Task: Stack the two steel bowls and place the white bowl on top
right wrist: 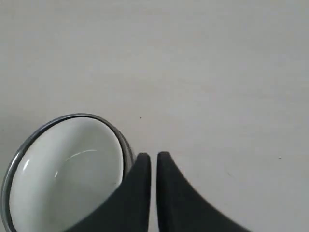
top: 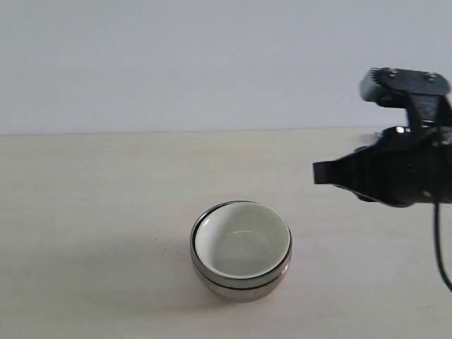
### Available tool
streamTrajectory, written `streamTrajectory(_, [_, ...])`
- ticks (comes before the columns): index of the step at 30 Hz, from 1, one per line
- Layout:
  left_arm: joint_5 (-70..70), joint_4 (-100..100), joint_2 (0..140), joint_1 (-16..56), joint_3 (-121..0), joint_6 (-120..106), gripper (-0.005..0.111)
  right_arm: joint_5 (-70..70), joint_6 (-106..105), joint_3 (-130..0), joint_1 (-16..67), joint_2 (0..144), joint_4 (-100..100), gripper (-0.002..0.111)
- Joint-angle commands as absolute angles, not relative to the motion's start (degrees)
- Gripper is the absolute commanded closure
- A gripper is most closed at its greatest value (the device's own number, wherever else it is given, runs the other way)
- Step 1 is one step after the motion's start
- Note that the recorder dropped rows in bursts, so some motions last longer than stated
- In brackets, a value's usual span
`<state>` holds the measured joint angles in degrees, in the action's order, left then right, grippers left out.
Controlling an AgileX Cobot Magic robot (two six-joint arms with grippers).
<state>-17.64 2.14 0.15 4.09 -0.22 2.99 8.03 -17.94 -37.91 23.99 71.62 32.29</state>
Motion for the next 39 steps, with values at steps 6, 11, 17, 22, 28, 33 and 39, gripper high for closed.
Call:
streamTrajectory(6, [-17.6, 2.0, 0.0, 3.9, 0.0, 3.0, 0.103, -3.0, -8.9, -18.7, 24.0, 44.6, 36.1, 0.108])
streamTrajectory(11, [-17.6, 2.0, 0.0, 3.9, 0.0, 3.0, 0.103, 5.6, -8.9, -15.0, 24.0, 34.2, 36.5, 0.108])
streamTrajectory(17, [-17.6, 2.0, 0.0, 3.9, 0.0, 3.0, 0.103, 12.9, -9.1, -14.8, 24.0, 27.1, 36.6, 0.108])
streamTrajectory(22, [-17.6, 2.0, 0.0, 3.9, 0.0, 3.0, 0.103, 12.4, -9.1, -14.8, 24.0, 24.6, 36.6, 0.108])
streamTrajectory(28, [-17.6, 2.0, 0.0, 3.9, 0.0, 3.0, 0.103, 11.2, -10.3, -14.8, 24.0, 24.6, 36.3, 0.108])
streamTrajectory(33, [-17.6, 2.0, 0.0, 3.9, 0.0, 3.0, 0.103, 9.4, -16.3, -13.7, 26.3, 22.3, 32.4, 0.108])
streamTrajectory(39, [-17.6, 2.0, 0.0, 3.9, 0.0, 3.0, 0.103, 2.2, -16.0, -5.2, 21.9, 11.8, 32.6, 0.108])
